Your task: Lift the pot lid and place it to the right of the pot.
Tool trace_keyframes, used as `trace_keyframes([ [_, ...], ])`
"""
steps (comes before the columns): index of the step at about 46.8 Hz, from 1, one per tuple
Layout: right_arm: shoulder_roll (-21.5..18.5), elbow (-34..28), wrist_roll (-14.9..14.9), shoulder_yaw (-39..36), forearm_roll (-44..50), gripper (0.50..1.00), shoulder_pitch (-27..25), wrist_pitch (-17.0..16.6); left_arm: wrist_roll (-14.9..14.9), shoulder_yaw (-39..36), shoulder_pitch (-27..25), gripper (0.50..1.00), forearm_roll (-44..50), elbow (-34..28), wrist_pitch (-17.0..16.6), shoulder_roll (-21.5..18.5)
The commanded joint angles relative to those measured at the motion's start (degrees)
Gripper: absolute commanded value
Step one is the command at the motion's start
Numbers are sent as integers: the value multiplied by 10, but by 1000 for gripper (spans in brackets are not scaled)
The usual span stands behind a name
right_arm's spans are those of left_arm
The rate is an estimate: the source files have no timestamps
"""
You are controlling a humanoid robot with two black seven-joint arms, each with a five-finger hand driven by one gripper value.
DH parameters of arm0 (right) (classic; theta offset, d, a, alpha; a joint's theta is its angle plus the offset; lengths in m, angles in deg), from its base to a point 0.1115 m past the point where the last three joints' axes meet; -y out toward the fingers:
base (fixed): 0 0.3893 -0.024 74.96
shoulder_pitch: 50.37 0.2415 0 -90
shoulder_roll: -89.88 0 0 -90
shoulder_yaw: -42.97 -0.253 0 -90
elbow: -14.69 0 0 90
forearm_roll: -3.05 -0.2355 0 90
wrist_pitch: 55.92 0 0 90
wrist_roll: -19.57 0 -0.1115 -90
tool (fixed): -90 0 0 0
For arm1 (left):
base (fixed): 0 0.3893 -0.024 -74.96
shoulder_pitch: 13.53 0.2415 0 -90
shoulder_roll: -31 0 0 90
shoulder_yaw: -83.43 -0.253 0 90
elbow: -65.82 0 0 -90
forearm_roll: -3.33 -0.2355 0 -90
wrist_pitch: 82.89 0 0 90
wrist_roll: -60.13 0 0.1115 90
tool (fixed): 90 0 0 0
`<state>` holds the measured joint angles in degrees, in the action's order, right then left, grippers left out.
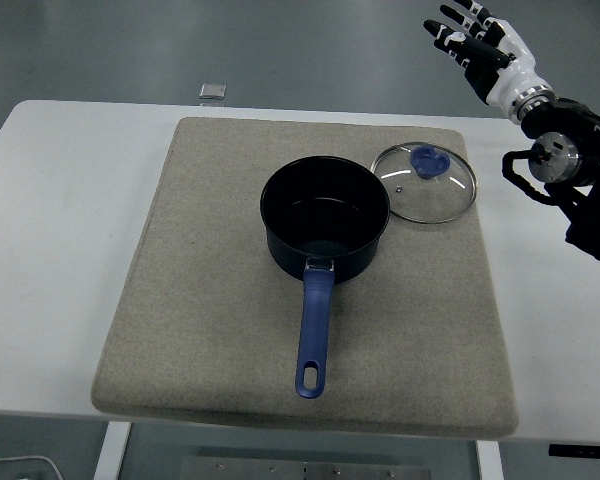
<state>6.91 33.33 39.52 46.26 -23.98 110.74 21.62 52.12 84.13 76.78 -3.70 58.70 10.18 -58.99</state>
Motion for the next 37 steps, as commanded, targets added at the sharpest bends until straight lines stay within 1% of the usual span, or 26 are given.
trace_keyframes([
  [1,0,0,-1,-21,-12,899,-1,2,0,0,0,1000,0,0,0,0],
  [17,-2,2,-1,-28,-50,899,-9,5,-1,0,0,1000,0,0,0,0],
  [23,-2,2,0,-28,-51,901,-9,7,0,0,0,1000,0,0,0,0],
  [30,-3,0,9,-28,-43,901,-16,31,-1,0,0,1000,0,0,0,0],
  [37,-3,0,10,-29,-43,901,-18,39,0,0,0,1000,0,0,0,0],
])
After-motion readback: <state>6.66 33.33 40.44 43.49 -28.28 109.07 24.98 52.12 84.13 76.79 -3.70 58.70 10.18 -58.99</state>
